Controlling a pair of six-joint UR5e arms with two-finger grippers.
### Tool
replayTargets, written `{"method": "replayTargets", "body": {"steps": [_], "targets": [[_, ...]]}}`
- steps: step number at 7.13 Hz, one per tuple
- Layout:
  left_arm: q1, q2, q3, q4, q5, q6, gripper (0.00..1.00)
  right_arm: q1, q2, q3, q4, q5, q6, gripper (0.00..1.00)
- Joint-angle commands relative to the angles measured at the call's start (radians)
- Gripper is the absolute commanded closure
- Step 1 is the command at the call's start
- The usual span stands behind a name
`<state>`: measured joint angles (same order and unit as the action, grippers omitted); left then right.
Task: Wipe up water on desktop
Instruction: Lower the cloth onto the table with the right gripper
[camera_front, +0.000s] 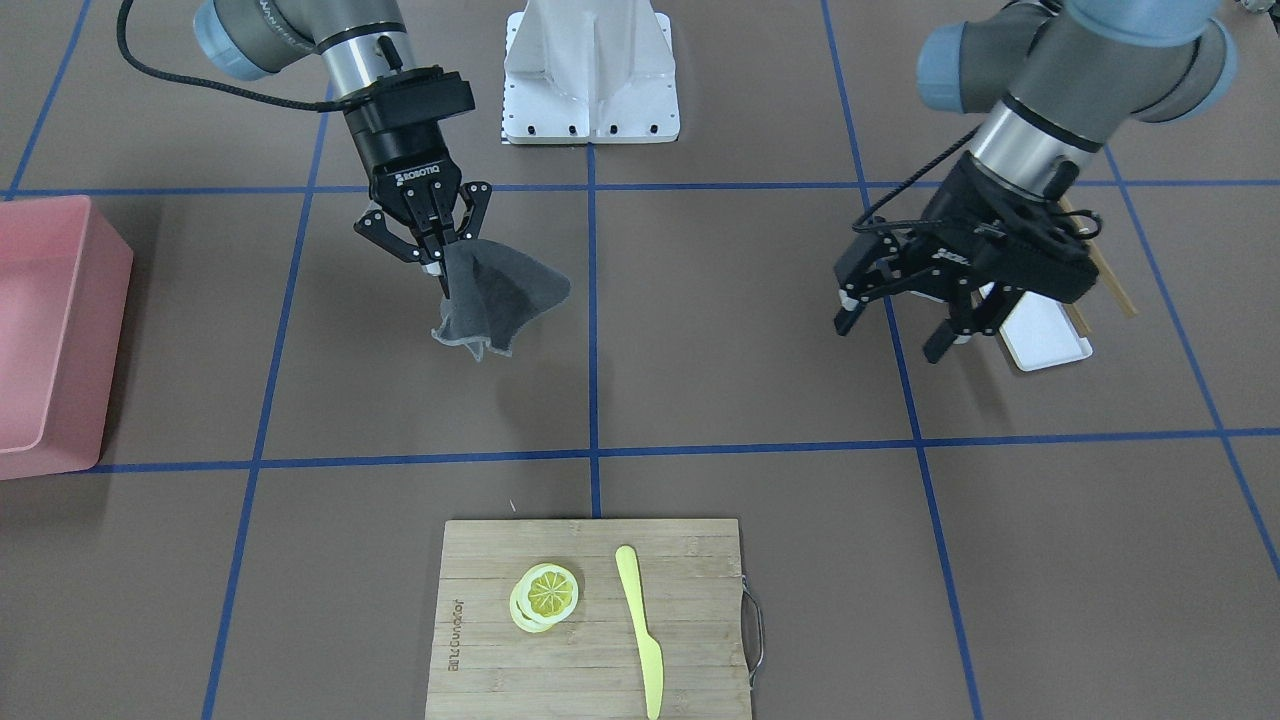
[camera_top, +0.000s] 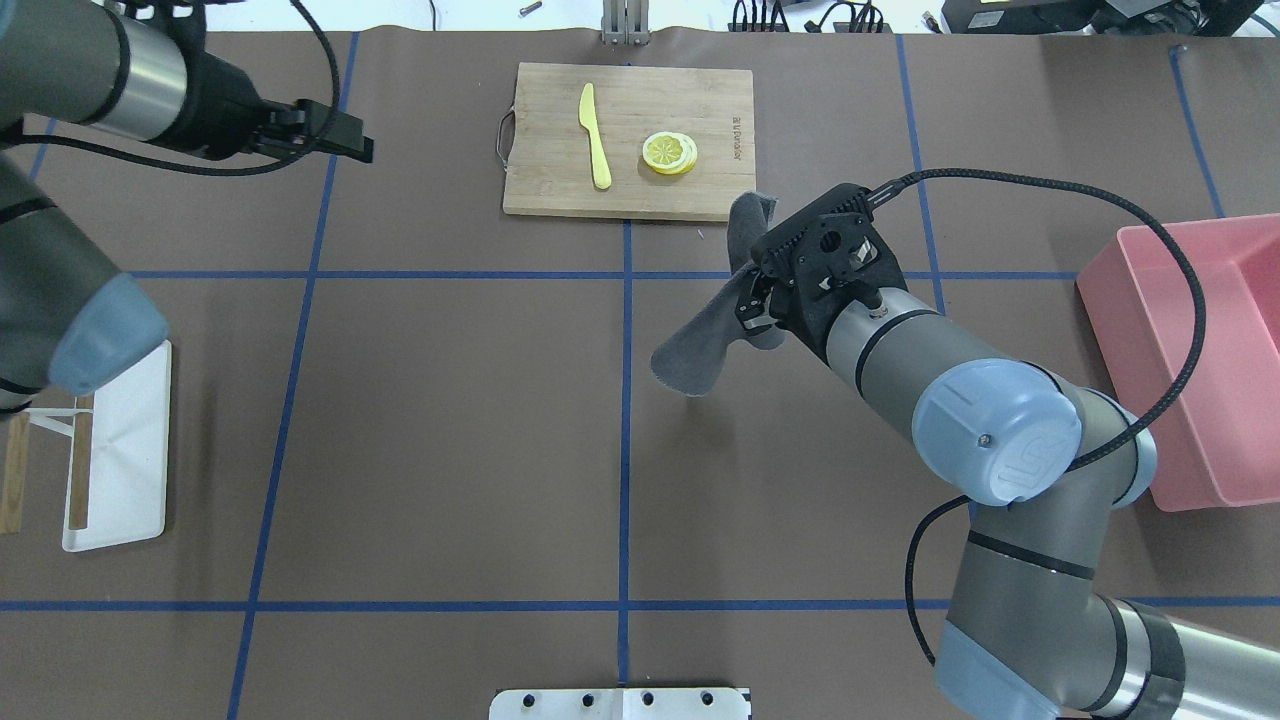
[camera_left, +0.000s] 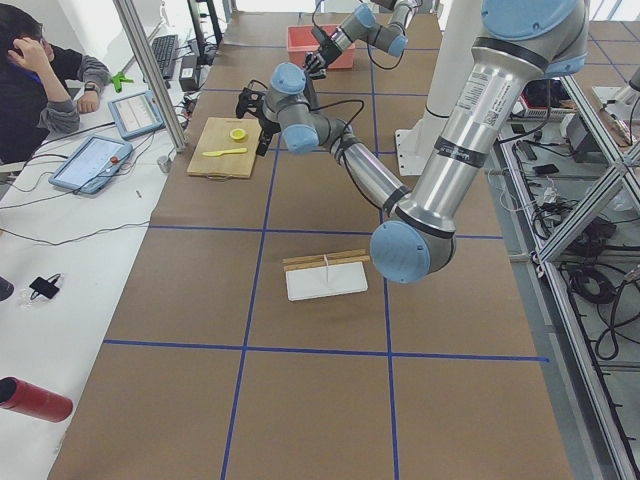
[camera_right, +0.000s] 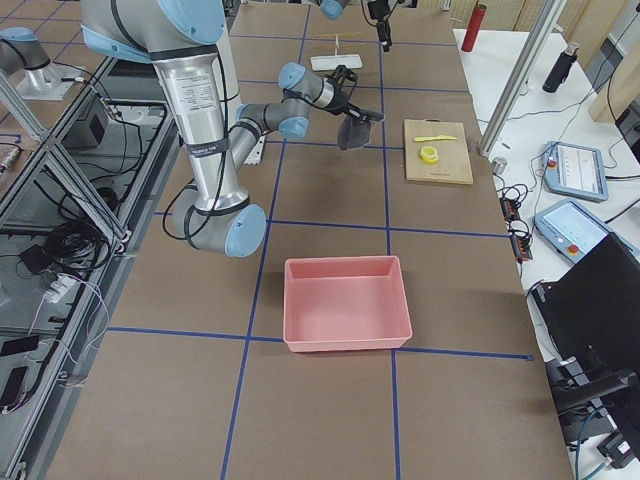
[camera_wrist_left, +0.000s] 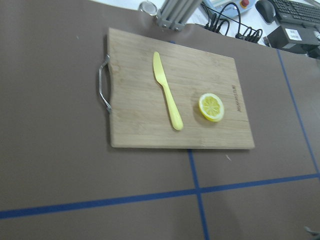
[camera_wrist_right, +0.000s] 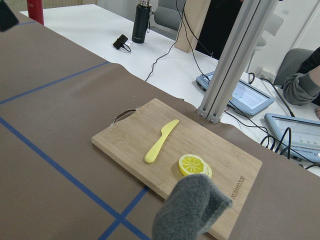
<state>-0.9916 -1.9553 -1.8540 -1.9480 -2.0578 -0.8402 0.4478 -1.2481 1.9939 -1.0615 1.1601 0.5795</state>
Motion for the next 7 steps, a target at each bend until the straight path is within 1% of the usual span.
{"method": "replayTargets", "body": {"steps": [1, 2, 3, 4, 5, 6, 7], "targets": [[-0.138, 0.126, -0.024, 0.145, -0.005, 0.377, 0.01, 0.07, -0.103, -0.004, -0.002, 0.081, 0.048, 1.0], [-0.206, 0.177, 0.001, 0.214, -0.027, 0.544, 0.01, 0.118, -0.123, -0.003, -0.096, 0.145, 0.048, 1.0], [-0.31, 0.212, 0.056, 0.242, -0.039, 0.701, 0.01, 0.153, -0.122, 0.0, -0.221, 0.177, 0.048, 1.0], [-0.425, 0.223, 0.152, 0.248, -0.127, 0.83, 0.01, 0.163, -0.128, 0.0, -0.291, 0.179, 0.048, 1.0], [-0.546, 0.223, 0.267, 0.276, -0.215, 0.998, 0.01, 0.166, -0.145, 0.0, -0.331, 0.191, 0.049, 1.0], [-0.591, 0.223, 0.32, 0.314, -0.234, 1.054, 0.01, 0.179, -0.178, 0.011, -0.337, 0.279, 0.057, 1.0], [-0.596, 0.231, 0.382, 0.34, -0.231, 1.057, 0.01, 0.18, -0.22, 0.031, -0.354, 0.303, 0.072, 1.0]]}}
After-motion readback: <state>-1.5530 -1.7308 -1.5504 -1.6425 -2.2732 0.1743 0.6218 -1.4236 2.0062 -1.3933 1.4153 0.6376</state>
